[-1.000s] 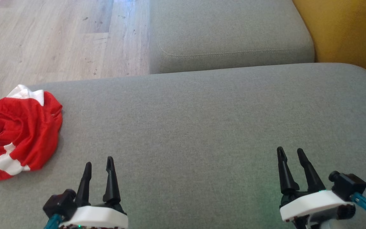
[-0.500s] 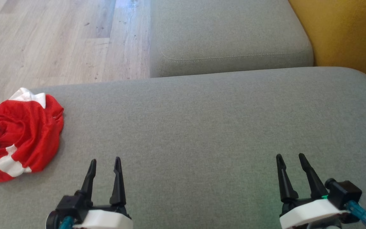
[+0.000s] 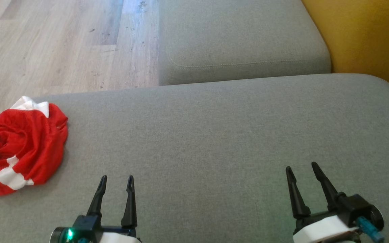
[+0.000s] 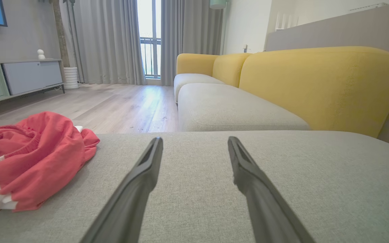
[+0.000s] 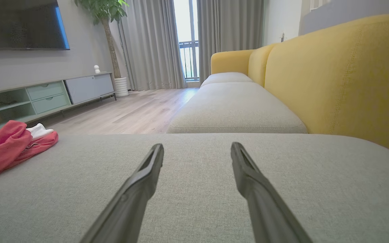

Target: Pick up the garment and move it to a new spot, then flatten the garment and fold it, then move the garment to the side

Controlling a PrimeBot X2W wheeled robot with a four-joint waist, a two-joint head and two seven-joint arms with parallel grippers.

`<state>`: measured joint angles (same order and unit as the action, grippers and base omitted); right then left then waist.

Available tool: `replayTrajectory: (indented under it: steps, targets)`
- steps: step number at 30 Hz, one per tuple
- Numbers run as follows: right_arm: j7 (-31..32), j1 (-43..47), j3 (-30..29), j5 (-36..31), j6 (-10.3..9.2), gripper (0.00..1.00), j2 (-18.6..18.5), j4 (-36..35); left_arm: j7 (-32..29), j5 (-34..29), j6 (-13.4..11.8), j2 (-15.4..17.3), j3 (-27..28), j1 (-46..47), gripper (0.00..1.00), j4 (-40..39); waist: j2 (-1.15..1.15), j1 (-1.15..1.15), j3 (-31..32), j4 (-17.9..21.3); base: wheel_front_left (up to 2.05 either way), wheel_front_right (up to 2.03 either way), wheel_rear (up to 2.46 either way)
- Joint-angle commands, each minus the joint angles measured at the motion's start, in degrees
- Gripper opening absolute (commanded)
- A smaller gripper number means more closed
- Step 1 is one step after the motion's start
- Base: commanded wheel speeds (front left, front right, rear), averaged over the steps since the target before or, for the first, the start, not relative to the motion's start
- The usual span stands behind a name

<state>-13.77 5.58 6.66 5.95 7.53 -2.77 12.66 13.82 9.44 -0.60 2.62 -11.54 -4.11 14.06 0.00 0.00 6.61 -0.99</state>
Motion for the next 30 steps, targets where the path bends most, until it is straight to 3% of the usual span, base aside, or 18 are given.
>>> replayTrajectory:
  steps: [1, 17, 30]
  targets:
    - [-1.23, -0.65, 1.49, -2.19, -0.04, 1.00, -0.22, -2.34, 1.18, -1.69, -0.66, 0.26, 1.24, 1.90, 1.00, -1.58, 0.00, 0.00, 0.14, -0.05, 0.00, 0.00, 0.00]
    - [-1.23, -0.35, 0.49, -1.74, -0.04, 1.00, -0.12, -2.15, 1.18, -2.22, -0.53, 0.26, 1.78, 2.29, 1.00, 0.04, 0.00, 0.00, 0.28, -1.58, 0.00, 0.00, 0.00]
    - [-1.23, 0.03, 1.35, -0.67, -0.04, 1.00, -0.11, -2.15, 1.18, -4.17, -0.49, 0.29, 4.53, 2.32, 1.00, -0.13, 0.00, 0.00, -0.93, -11.73, 0.00, 0.00, 0.00]
